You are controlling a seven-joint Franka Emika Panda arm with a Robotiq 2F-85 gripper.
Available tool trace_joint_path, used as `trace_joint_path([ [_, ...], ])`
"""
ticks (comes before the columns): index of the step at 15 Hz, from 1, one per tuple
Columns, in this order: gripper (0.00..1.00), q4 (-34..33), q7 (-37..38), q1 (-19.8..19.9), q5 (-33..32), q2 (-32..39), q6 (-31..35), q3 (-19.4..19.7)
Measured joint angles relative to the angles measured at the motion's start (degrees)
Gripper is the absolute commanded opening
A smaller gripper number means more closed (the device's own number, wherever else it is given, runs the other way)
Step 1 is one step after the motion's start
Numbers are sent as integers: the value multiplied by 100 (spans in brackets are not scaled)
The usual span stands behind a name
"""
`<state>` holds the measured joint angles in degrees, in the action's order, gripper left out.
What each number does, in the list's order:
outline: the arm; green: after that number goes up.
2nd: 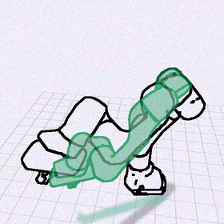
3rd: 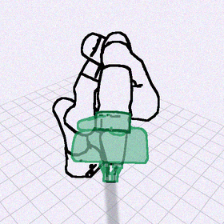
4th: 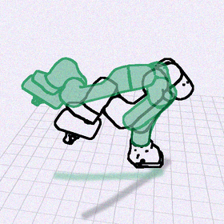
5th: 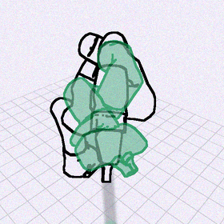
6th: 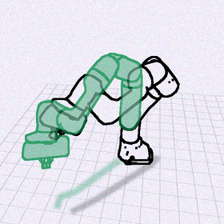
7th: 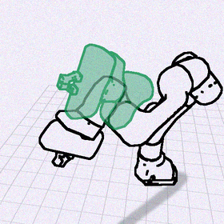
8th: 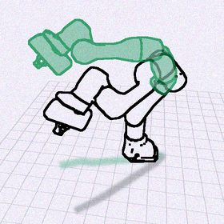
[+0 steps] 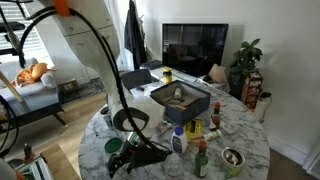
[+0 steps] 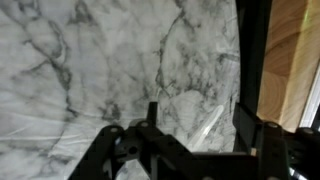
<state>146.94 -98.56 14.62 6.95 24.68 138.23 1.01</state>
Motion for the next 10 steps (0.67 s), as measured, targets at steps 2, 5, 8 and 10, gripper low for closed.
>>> trace_joint_path([
  [2,71,-2,38,75,235,40,0,0],
  [5,71,-2,93,180,531,118,-4,-4],
  [8,73,-12,195,259,758,157,-13,-14],
  [10,73,-12,228,309,889,163,-33,-31],
])
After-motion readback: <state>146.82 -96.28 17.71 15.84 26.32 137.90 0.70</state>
